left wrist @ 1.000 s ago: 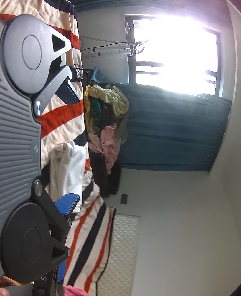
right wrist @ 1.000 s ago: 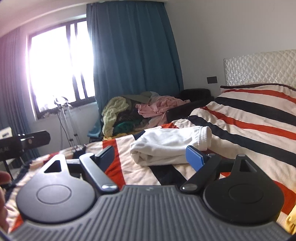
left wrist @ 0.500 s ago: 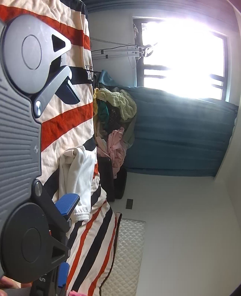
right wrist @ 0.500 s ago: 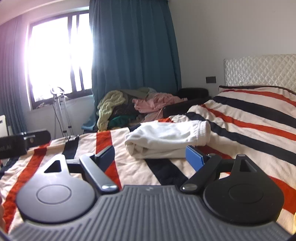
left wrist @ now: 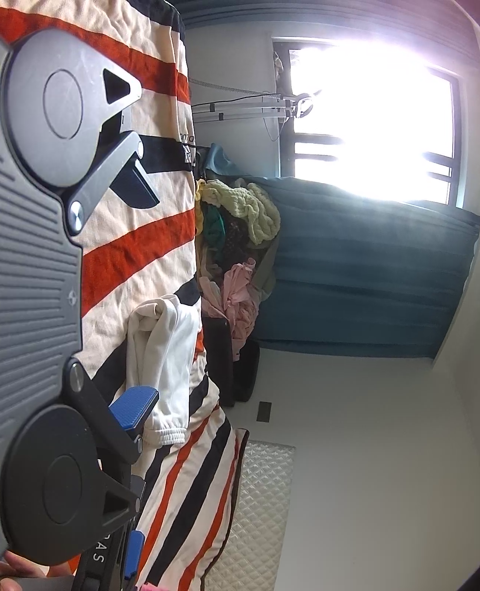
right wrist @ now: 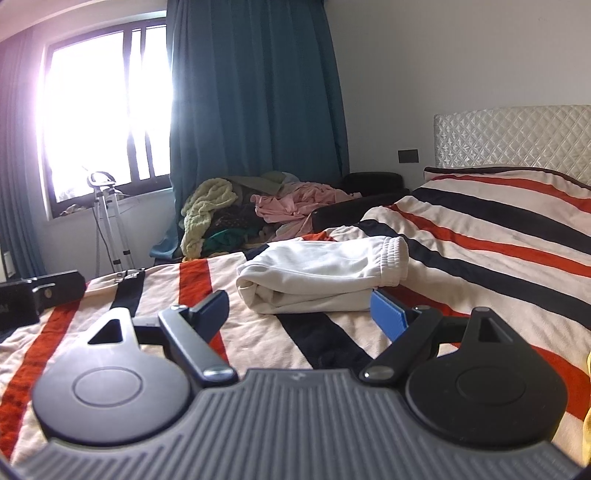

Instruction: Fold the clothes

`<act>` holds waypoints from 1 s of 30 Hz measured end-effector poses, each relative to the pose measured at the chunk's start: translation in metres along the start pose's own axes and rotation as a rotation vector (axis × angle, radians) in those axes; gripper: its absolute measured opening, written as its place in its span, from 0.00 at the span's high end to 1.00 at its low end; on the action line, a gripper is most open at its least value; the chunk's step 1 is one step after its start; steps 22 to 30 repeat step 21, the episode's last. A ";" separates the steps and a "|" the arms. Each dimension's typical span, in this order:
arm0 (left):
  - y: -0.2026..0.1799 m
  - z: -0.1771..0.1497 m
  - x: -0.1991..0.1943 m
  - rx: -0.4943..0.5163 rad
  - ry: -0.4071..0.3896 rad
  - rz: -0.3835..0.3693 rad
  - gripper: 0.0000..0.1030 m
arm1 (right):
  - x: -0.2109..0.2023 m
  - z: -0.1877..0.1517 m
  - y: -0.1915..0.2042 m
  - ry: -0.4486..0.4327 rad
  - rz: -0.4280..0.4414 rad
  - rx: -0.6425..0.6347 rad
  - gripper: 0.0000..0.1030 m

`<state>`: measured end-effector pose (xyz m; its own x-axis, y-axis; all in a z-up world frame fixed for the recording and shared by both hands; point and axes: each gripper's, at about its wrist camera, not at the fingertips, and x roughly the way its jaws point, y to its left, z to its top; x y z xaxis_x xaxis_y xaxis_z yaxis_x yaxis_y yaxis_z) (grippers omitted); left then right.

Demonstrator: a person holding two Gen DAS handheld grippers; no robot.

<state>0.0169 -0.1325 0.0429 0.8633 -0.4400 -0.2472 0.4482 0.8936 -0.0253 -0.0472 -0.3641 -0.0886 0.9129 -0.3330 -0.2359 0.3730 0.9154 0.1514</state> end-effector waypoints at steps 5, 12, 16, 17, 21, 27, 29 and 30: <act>0.001 -0.003 0.000 -0.011 0.005 0.017 0.00 | -0.001 0.000 0.000 -0.001 -0.004 0.001 0.17; 0.001 -0.007 0.002 -0.008 0.024 0.010 0.00 | -0.001 0.000 -0.001 0.002 -0.005 0.006 0.17; 0.000 -0.009 0.003 0.000 0.027 0.008 0.00 | -0.001 0.000 -0.001 0.006 -0.008 0.007 0.17; 0.000 -0.009 0.003 0.000 0.027 0.009 0.00 | -0.001 0.000 -0.001 0.007 -0.008 0.008 0.17; 0.000 -0.010 0.002 -0.002 0.028 0.012 0.00 | 0.000 0.001 -0.001 0.010 -0.011 0.009 0.17; 0.000 -0.010 0.002 -0.002 0.028 0.012 0.00 | 0.000 0.001 -0.001 0.010 -0.011 0.009 0.17; 0.000 -0.010 0.002 -0.002 0.028 0.012 0.00 | 0.000 0.001 -0.001 0.010 -0.011 0.009 0.17; 0.000 -0.010 0.002 -0.002 0.028 0.012 0.00 | 0.000 0.001 -0.001 0.010 -0.011 0.009 0.17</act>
